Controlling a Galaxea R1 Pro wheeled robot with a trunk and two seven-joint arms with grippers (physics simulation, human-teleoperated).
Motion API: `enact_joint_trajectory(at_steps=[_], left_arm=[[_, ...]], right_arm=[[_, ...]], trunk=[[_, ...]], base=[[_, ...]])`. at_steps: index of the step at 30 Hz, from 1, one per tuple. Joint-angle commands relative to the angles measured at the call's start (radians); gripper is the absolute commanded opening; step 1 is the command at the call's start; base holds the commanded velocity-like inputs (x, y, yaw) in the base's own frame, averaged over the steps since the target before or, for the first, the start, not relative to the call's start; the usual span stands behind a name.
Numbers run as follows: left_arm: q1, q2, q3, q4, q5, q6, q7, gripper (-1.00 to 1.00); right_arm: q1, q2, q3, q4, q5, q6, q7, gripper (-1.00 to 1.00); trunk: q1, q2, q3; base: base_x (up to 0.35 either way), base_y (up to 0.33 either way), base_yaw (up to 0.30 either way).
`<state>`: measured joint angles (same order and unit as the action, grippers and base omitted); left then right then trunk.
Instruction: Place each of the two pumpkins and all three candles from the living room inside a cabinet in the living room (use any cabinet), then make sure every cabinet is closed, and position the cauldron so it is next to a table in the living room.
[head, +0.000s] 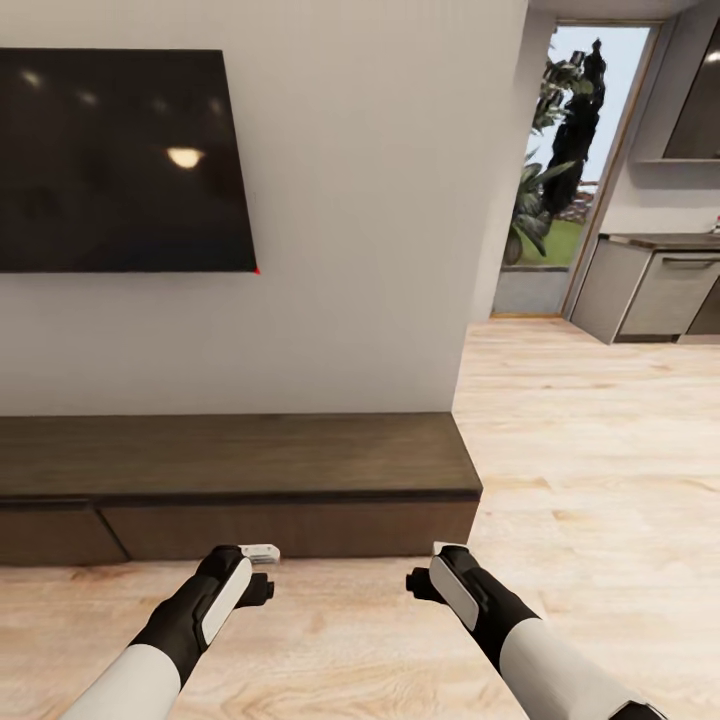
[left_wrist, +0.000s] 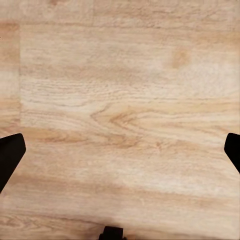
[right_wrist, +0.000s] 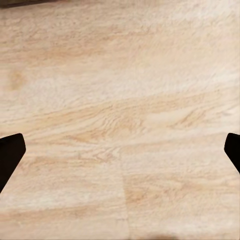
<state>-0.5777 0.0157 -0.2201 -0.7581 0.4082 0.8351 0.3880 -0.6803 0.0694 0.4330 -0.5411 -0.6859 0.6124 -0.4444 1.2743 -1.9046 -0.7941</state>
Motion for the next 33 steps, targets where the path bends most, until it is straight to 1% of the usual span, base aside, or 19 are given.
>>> enact_joint_trajectory(at_steps=[1,8,33], left_arm=[[-0.001,0.001,-0.005,-0.001,0.011,0.002,0.009,1.0],[-0.001,0.0,-0.005,-0.001,0.011,0.001,0.009,1.0],[-0.001,-0.002,-0.008,-0.001,0.008,0.0,0.009,1.0]], right_arm=[[-0.001,-0.001,0.006,-0.001,-0.01,0.001,-0.01,1.0],[-0.001,0.0,0.007,0.0,-0.009,0.001,-0.01,1.0],[-0.001,0.001,0.007,0.002,-0.007,0.0,-0.011,1.0]], trunk=[[-0.004,0.007,0.002],[-0.031,0.056,0.02],[-0.127,0.231,0.058]], base=[[0.0,0.0,0.0],[0.0,0.0,0.0],[0.0,0.0,0.0]])
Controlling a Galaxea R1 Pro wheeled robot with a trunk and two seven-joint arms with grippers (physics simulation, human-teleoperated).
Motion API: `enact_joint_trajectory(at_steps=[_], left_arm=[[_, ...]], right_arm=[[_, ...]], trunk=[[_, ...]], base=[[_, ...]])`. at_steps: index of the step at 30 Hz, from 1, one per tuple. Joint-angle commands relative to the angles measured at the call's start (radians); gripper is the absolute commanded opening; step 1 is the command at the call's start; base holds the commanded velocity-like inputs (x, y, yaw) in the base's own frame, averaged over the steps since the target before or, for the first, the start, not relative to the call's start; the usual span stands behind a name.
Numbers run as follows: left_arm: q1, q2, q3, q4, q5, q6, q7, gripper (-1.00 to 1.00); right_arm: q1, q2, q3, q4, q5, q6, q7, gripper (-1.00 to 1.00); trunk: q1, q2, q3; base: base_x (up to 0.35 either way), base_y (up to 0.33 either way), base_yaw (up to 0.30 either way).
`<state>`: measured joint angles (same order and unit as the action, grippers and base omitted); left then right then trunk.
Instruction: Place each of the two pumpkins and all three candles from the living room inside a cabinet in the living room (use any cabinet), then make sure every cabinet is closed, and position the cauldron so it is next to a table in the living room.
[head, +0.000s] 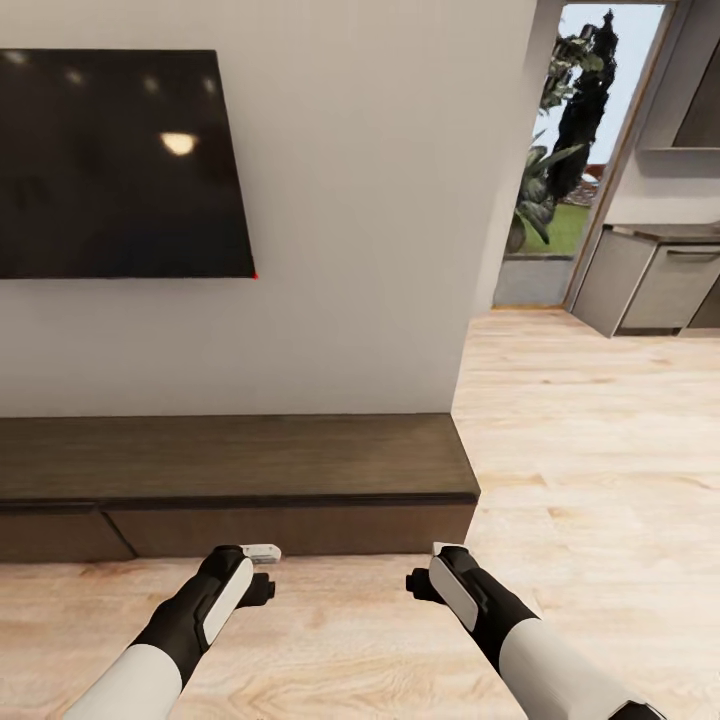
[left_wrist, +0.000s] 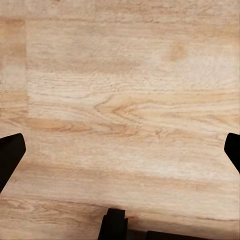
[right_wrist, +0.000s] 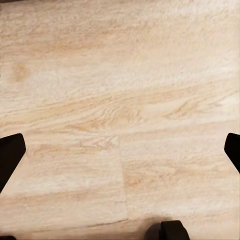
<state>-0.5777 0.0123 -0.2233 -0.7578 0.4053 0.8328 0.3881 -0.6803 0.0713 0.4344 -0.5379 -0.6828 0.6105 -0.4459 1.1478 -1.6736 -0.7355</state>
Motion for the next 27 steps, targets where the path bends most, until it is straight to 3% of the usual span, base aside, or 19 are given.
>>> enact_joint_trajectory(at_steps=[1,27], left_arm=[[-0.001,0.001,-0.005,-0.001,0.01,0.002,0.009,1.0],[-0.001,-0.008,-0.022,0.02,-0.008,-0.001,0.009,1.0]], right_arm=[[-0.001,-0.001,0.006,-0.002,-0.011,0.002,-0.01,1.0],[-0.001,-0.001,0.006,-0.001,-0.011,0.002,-0.01,1.0]], trunk=[[-0.004,0.007,0.001],[-0.104,0.189,0.039]], base=[[0.0,0.0,0.0],[0.0,0.0,0.0]])
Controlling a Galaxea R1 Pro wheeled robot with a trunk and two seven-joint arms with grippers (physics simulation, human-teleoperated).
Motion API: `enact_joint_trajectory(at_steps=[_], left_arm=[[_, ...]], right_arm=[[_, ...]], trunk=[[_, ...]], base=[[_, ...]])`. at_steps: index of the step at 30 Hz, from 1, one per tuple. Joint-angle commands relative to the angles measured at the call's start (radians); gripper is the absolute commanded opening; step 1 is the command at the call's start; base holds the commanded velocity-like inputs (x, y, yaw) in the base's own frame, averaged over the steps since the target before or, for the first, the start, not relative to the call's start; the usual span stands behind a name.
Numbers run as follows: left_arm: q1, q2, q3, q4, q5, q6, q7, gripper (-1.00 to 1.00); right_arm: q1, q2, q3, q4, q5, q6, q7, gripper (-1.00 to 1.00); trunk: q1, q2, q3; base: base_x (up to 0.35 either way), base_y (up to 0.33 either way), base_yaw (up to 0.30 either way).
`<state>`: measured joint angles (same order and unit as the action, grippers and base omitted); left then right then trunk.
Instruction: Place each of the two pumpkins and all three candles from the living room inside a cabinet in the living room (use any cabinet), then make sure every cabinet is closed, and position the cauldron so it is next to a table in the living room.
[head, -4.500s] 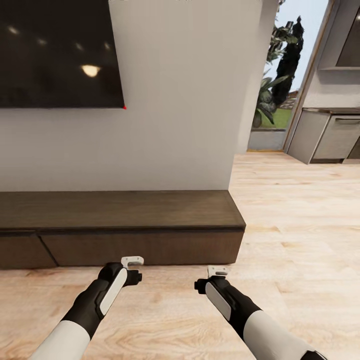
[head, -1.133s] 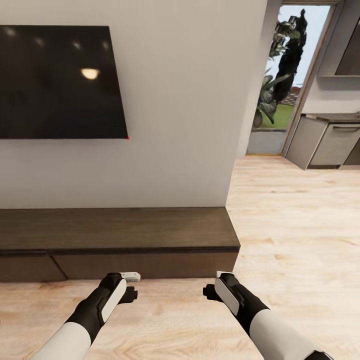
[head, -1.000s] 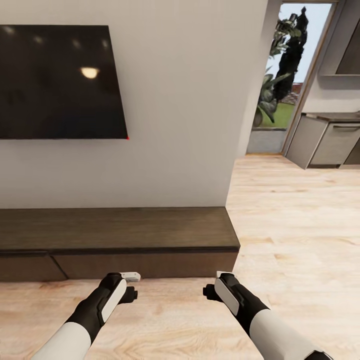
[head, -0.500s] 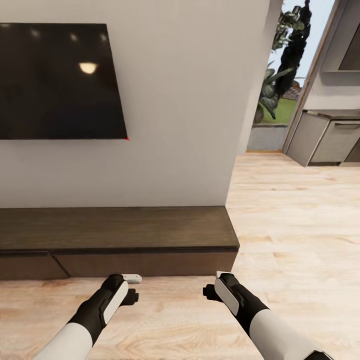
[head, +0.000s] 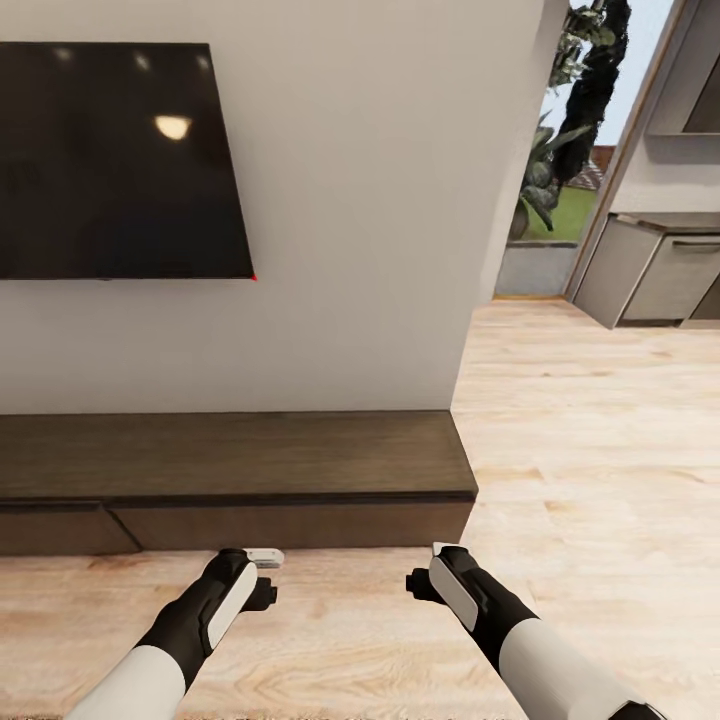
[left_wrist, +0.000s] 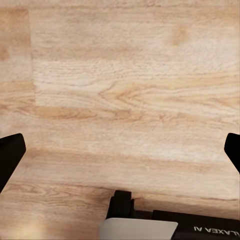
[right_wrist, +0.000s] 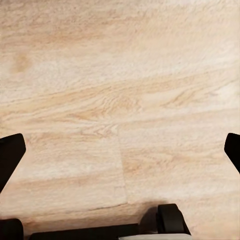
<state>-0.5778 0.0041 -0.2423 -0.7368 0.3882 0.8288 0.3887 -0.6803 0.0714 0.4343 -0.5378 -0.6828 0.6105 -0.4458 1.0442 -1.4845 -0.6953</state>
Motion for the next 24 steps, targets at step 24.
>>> enact_joint_trajectory(at_steps=[24], left_arm=[[0.0,0.0,-0.004,0.039,0.0,0.0,0.008,1.0]], right_arm=[[-0.001,-0.001,0.006,-0.001,-0.011,0.002,-0.002,1.0]], trunk=[[-0.092,0.168,0.035]], base=[[0.0,0.0,0.0]])
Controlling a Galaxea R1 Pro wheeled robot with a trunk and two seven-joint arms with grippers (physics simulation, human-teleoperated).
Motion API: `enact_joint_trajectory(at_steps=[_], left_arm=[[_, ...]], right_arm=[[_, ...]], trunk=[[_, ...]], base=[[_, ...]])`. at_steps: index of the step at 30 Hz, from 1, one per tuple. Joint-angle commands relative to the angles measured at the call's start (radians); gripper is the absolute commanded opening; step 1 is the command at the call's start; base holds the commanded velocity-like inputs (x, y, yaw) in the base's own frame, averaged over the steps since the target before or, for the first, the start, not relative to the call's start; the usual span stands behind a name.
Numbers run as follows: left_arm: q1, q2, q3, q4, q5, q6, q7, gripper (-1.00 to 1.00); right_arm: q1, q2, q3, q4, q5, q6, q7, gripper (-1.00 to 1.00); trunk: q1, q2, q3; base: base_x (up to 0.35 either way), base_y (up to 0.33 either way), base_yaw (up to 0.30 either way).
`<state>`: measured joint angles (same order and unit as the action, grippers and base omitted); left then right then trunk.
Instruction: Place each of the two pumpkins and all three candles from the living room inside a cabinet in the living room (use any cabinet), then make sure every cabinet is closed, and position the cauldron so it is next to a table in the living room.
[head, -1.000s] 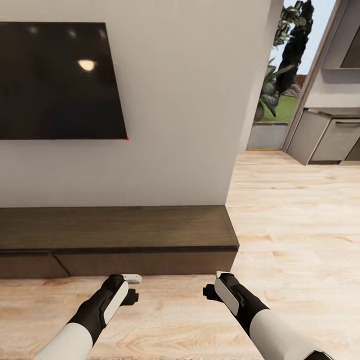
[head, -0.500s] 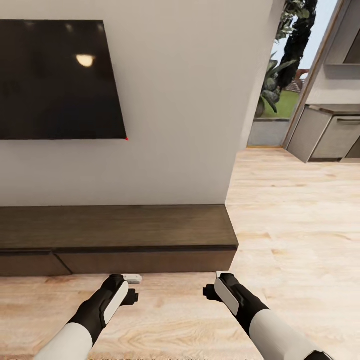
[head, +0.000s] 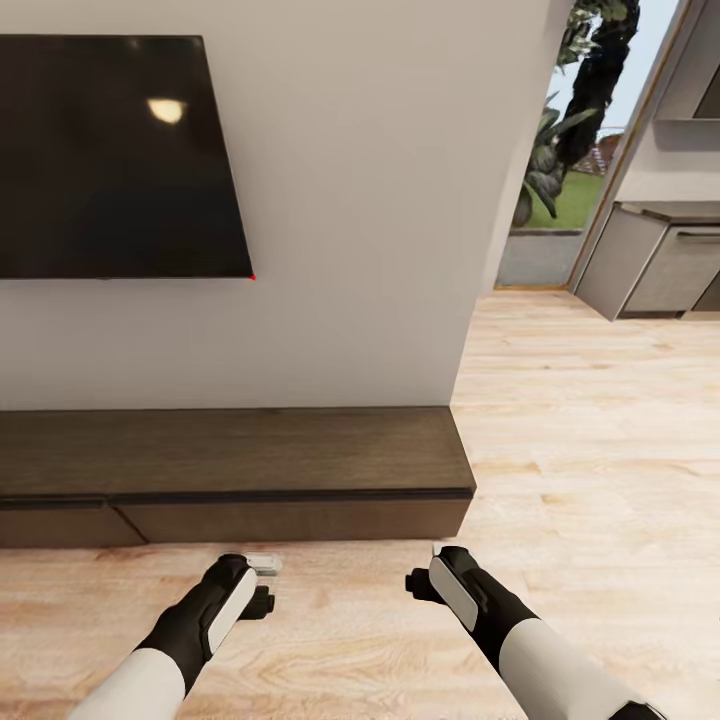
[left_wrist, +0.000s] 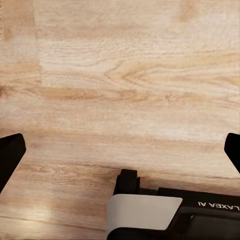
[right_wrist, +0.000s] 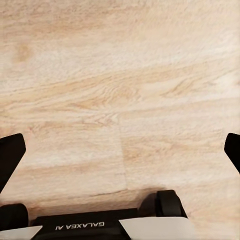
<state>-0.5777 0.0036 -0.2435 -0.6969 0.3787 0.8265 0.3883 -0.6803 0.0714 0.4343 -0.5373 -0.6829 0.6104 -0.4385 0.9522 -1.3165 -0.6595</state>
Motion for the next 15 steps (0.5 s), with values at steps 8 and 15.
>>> enact_joint_trajectory(at_steps=[8,15], left_arm=[[-0.001,0.001,-0.006,0.147,-0.007,-0.086,0.006,1.0],[0.001,0.001,-0.059,0.426,-0.009,-0.337,-0.003,1.0]], right_arm=[[-0.001,-0.001,0.006,-0.001,-0.013,0.001,-0.005,1.0],[0.001,-0.003,0.012,0.096,-0.01,-0.042,-0.007,1.0]], trunk=[[-0.031,0.056,0.011],[-0.058,0.105,0.022]], base=[[0.0,0.0,0.0],[0.0,0.0,0.0]])
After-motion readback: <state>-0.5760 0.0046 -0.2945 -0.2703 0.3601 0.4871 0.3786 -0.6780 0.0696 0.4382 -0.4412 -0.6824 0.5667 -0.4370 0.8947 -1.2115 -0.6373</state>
